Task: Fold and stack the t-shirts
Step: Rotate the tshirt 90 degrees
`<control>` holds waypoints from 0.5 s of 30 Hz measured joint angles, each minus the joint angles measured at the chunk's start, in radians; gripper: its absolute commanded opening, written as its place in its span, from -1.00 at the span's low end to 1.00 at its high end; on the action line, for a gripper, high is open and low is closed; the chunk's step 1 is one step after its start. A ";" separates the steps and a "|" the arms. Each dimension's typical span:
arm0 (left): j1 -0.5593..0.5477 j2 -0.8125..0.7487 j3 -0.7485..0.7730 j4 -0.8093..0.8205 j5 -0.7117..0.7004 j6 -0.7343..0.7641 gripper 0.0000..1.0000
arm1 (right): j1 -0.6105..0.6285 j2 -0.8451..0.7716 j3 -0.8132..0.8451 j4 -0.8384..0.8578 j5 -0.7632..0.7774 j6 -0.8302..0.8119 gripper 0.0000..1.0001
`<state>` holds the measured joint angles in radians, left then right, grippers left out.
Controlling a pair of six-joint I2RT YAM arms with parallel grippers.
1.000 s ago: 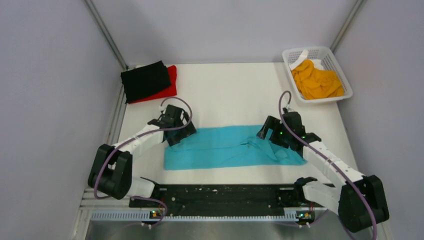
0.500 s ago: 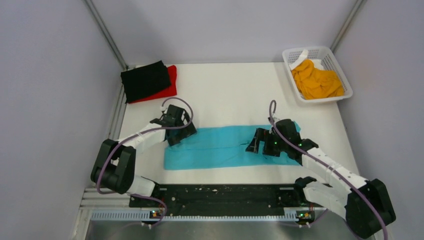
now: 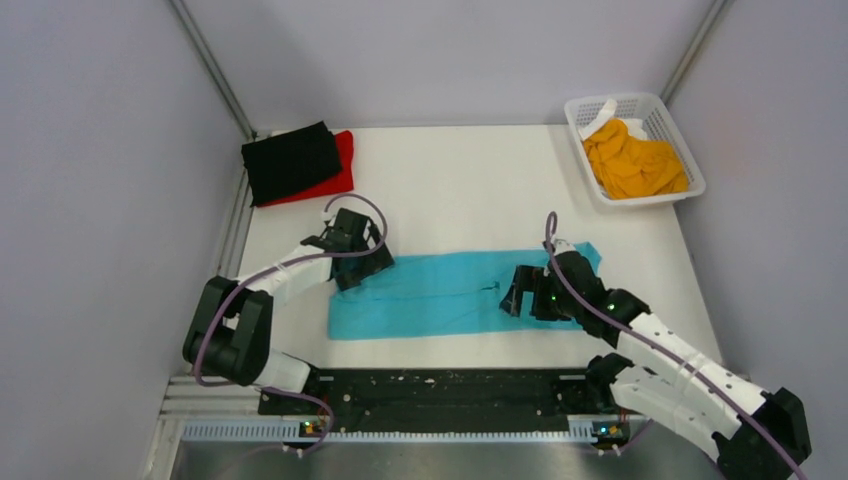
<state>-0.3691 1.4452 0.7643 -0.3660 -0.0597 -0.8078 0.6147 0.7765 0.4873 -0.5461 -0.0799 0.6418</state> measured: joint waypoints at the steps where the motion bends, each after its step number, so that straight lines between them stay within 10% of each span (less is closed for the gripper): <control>1: 0.000 0.002 0.000 0.001 0.005 0.000 0.98 | -0.001 0.010 0.007 0.007 0.035 0.013 0.98; 15: -0.032 -0.038 -0.065 0.089 0.036 -0.045 0.96 | -0.218 0.525 0.088 0.380 0.127 0.173 0.98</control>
<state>-0.4007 1.4071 0.6994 -0.2775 -0.0238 -0.8528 0.3969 1.3010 0.5755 -0.1661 0.0475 0.8146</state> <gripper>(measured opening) 0.980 0.988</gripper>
